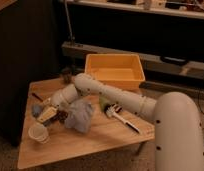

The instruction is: Place sponge in paper cup

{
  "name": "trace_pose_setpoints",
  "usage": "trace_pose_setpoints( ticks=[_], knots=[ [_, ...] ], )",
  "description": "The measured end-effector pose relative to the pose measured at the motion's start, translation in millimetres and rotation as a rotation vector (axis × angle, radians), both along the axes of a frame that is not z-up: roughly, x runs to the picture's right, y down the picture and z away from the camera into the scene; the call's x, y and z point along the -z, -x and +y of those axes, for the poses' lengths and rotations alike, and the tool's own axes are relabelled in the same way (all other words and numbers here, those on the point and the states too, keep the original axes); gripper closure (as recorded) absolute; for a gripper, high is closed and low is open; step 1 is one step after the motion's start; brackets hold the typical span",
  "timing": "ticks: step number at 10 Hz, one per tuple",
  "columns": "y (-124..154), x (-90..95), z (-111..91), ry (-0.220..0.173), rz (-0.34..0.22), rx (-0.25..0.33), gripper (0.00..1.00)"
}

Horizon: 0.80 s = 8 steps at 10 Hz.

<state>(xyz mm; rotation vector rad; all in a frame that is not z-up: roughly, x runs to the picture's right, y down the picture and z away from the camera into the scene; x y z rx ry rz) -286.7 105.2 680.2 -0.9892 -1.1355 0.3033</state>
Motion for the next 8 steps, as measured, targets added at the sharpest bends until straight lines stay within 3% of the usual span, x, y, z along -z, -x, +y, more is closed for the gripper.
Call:
trace_pose_setpoints(
  ticks=[4,8],
  knots=[
    [7,6.6,18,-0.005,-0.023,0.023,1.00],
    [20,20.8,29,0.001,-0.110,0.046,1.00]
  ],
)
